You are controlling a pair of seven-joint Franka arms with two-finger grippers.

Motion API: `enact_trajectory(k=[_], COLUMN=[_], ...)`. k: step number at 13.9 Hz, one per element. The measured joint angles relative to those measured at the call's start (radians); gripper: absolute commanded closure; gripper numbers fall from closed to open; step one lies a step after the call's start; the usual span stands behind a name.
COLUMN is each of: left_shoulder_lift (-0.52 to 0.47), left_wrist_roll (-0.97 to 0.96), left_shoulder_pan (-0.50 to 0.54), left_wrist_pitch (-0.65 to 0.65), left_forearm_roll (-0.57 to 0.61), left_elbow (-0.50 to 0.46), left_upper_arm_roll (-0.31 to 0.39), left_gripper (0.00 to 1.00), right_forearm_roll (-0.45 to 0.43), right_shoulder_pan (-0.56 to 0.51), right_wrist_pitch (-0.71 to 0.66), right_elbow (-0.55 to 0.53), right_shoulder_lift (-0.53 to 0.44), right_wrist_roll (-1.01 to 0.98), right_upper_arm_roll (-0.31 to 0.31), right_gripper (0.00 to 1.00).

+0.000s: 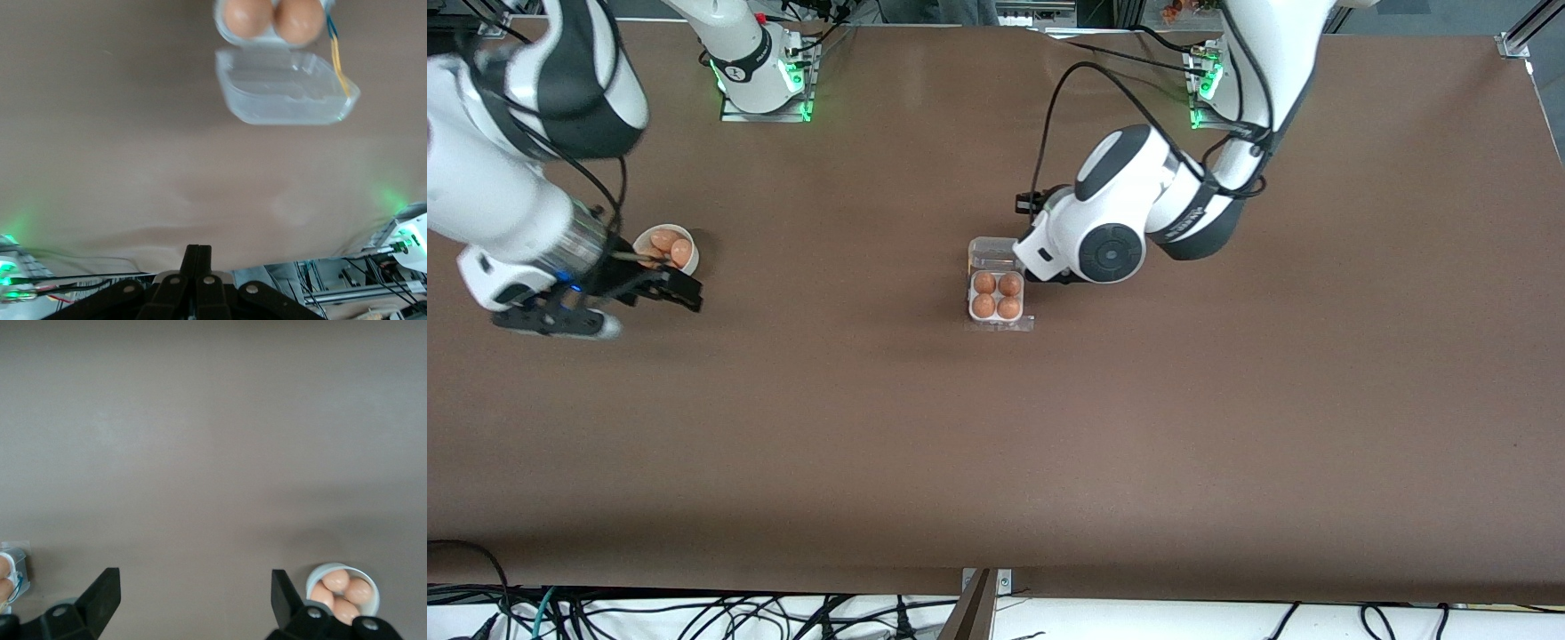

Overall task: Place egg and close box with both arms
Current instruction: 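Fold the clear carton lid down over the eggs with the left gripper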

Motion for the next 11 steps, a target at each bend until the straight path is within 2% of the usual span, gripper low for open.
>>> enact_trajectory(k=[6, 11], left_shoulder_lift=[0.099, 0.141], left_wrist_roll=[-0.099, -0.123], left_shoulder_pan=[-0.108, -0.13], left_wrist_pitch=[0.141, 0.199], left_forearm_roll=[-0.005, -0.005], left_elbow=[0.019, 0.028], left_upper_arm_roll=[0.001, 0.014], left_gripper=[0.96, 0.97], right_forearm_roll=[-0.05, -0.052], right_shoulder_pan=[-0.037, -0.085], right_wrist_pitch=[-0.121, -0.152], right_elbow=[-0.016, 0.0], right_shoulder_lift=[-0.128, -0.155], right_wrist_roll=[-0.036, -0.151], right_upper_arm_roll=[0.001, -0.001], right_gripper=[0.0, 0.0])
